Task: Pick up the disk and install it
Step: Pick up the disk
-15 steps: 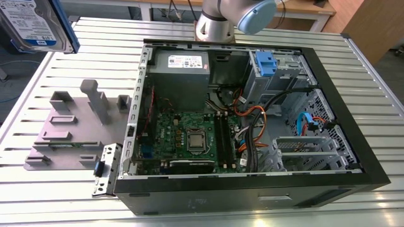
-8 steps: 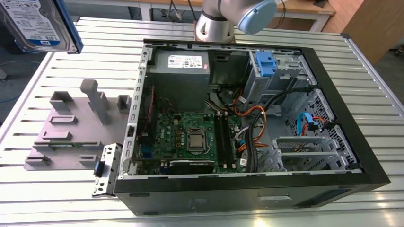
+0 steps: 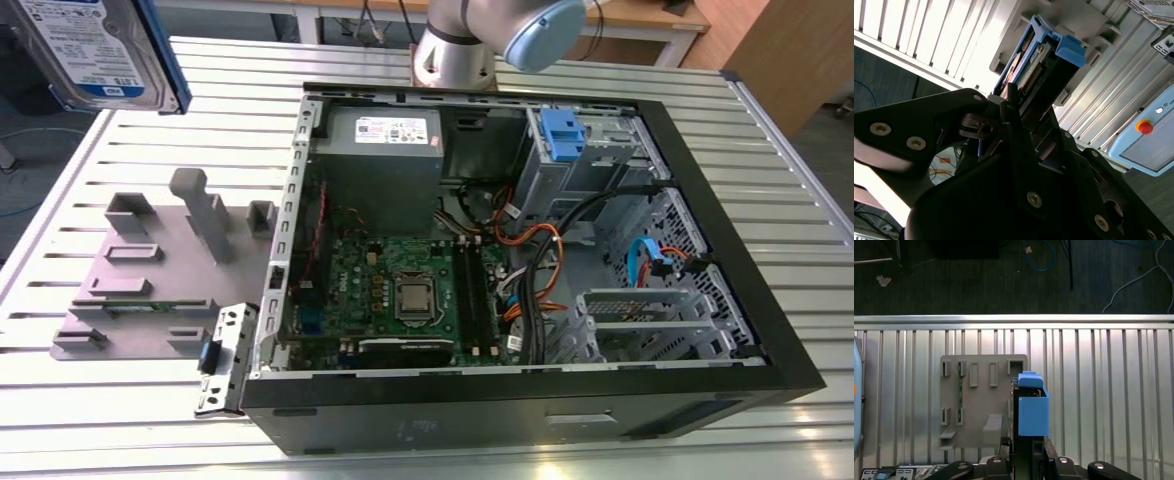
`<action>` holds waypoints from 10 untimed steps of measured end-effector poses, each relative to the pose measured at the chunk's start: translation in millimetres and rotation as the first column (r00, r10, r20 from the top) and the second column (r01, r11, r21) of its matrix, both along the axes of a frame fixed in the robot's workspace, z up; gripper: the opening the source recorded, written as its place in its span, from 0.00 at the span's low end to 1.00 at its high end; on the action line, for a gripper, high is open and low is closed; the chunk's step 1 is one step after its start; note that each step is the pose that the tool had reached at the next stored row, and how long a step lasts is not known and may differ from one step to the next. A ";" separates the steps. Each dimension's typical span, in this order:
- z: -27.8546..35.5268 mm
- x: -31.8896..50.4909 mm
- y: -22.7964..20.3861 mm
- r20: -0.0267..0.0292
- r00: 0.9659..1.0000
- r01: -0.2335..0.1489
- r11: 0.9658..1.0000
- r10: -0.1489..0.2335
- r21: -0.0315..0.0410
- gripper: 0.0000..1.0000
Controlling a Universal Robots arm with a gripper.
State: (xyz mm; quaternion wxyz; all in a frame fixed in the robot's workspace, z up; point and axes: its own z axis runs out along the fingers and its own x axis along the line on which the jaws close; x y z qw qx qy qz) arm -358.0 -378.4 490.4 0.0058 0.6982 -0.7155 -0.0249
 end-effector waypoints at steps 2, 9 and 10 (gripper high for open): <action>0.0 4.2 0.0 0.000 1.000 0.000 1.000 0.000 0.000 0.35; -0.1 16.8 0.0 0.000 1.000 0.000 1.000 0.000 0.000 0.35; 0.0 18.4 0.0 0.000 1.000 0.000 1.000 0.000 0.000 0.35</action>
